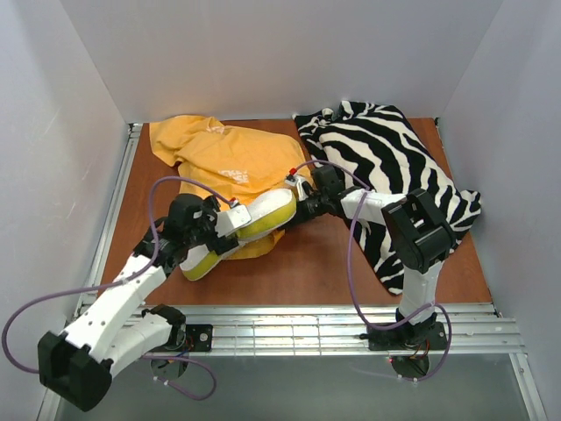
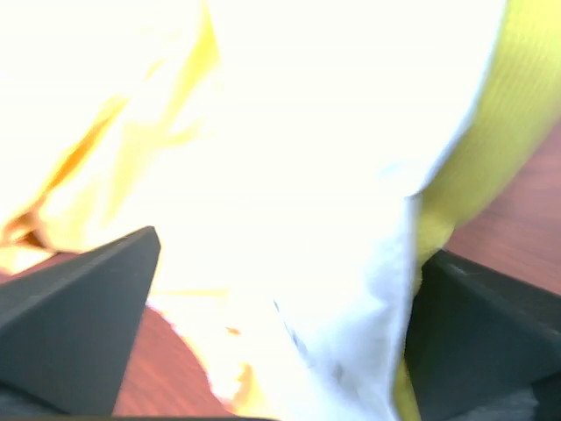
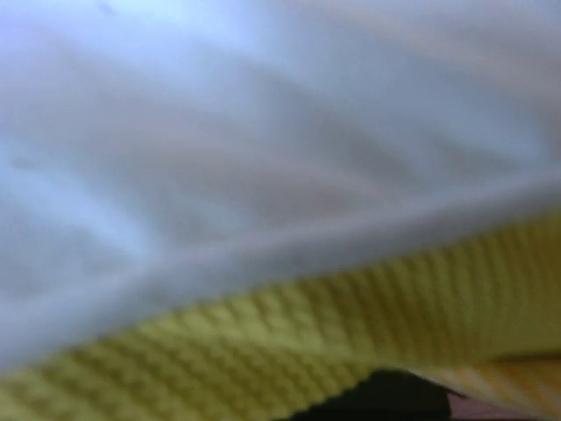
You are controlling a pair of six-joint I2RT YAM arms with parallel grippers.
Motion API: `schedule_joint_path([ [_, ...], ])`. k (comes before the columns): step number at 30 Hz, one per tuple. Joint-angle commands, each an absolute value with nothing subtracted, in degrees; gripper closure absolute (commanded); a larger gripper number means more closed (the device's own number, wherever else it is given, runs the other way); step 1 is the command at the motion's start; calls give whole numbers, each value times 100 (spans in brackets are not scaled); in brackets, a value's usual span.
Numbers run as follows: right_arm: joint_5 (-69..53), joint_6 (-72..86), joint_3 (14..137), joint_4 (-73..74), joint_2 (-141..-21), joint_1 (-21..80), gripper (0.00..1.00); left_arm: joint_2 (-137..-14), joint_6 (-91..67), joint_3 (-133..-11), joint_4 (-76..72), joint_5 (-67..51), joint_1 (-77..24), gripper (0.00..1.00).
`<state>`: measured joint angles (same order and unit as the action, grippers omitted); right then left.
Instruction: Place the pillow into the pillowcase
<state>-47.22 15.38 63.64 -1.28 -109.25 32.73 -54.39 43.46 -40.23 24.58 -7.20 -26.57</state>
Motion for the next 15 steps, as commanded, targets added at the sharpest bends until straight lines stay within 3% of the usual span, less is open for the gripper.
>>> schedule_joint_path([
  [1, -4606, 1415, 6390, -158, -10846, 3454, 99, -4633, 3982, -4692, 4935, -2126, -2566, 2],
  [7, -4483, 756, 6143, 316, -10240, 3436, 99, -4902, 2796, -5966, 5485, -2503, -2584, 2],
  [9, -4456, 564, 6292, 500, -10099, 3480, 99, -5228, 2419, -6108, 5143, -2706, -2584, 2],
  [15, -4597, 465, 6285, 694, -9976, 3516, 99, -6661, 1883, -5819, 3606, -1761, -3092, 2],
])
